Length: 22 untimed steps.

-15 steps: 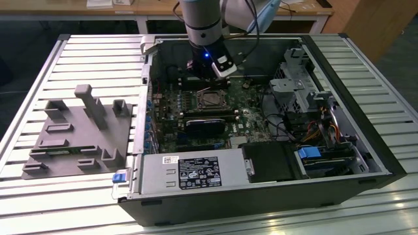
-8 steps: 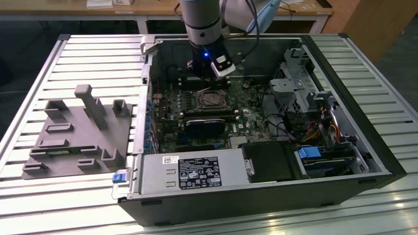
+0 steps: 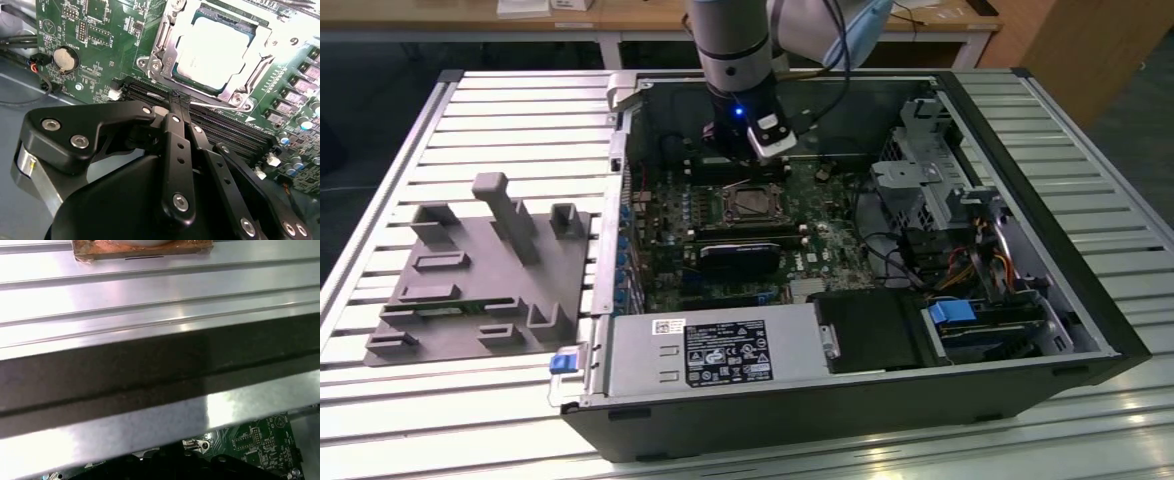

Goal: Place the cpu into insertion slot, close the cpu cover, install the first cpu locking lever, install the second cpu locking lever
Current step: 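Install the first cpu locking lever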

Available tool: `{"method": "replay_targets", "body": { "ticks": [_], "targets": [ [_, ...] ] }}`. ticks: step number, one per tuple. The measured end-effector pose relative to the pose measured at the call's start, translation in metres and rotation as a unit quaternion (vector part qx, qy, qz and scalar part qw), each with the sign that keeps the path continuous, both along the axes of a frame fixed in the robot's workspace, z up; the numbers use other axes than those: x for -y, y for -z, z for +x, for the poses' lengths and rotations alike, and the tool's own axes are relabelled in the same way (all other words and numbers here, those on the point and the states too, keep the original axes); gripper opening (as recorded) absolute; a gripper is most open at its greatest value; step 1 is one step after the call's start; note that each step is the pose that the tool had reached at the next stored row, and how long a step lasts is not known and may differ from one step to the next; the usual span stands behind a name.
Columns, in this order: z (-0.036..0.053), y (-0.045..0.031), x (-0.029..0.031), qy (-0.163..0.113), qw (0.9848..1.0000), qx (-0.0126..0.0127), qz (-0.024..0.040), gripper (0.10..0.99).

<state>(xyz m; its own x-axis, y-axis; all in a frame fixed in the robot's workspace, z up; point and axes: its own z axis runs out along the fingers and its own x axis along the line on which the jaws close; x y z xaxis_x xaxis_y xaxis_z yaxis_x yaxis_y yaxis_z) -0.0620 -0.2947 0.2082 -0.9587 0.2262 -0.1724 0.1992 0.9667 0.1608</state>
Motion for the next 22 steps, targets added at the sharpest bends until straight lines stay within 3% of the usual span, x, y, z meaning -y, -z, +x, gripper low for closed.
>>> {"method": "replay_targets", "body": {
  "ticks": [12, 17, 22],
  "targets": [
    [-0.0011, 0.0017, -0.0056, 0.015, 0.9999, 0.0007, -0.0036, 0.102],
    [-0.0013, 0.0027, -0.0057, 0.015, 0.9998, 0.0051, -0.0082, 0.102],
    [-0.0014, 0.0032, -0.0059, 0.016, 0.9998, 0.0055, -0.0081, 0.102]
  ]
}}
